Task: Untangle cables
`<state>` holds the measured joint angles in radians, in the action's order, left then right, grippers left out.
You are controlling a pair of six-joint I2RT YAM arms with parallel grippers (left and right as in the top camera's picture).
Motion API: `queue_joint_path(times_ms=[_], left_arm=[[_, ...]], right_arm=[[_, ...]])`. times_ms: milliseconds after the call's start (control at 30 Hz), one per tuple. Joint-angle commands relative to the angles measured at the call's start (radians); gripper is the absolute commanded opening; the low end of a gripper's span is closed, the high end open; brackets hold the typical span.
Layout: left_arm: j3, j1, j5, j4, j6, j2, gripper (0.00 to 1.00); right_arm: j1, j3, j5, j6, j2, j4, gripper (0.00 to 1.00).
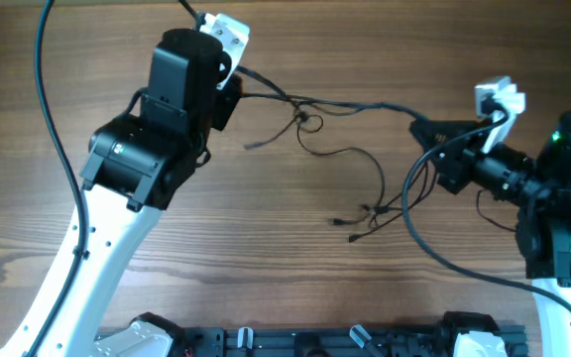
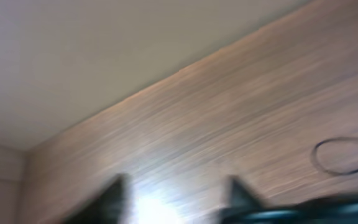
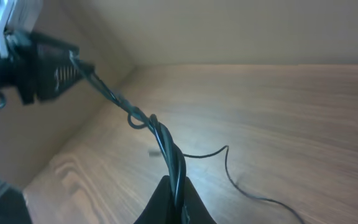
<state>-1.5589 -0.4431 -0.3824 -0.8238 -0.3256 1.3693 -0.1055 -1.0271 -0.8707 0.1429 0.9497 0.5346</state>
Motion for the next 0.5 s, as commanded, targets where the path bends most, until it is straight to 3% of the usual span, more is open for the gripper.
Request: queue_joint_path(times_ms=[0, 300, 467], left_arm=[[-0.012, 0.041, -0.057, -0.028, -0.026, 0.005, 1.00], [-0.012, 0.136, -0.056, -0.048, 0.225, 0.005, 1.00], [-0.012, 0.170, -0.056, -0.053, 0.274, 0.005, 1.00]], right_arm=[[-0.030, -0.030, -0.010, 0.044, -0.011, -0.006, 0.04], [-0.031, -0.153, -0.009, 0.036, -0.010, 0.016, 0.04], [-0.031, -0.237, 0.019, 0.012, 0.010, 0.063, 0.04]])
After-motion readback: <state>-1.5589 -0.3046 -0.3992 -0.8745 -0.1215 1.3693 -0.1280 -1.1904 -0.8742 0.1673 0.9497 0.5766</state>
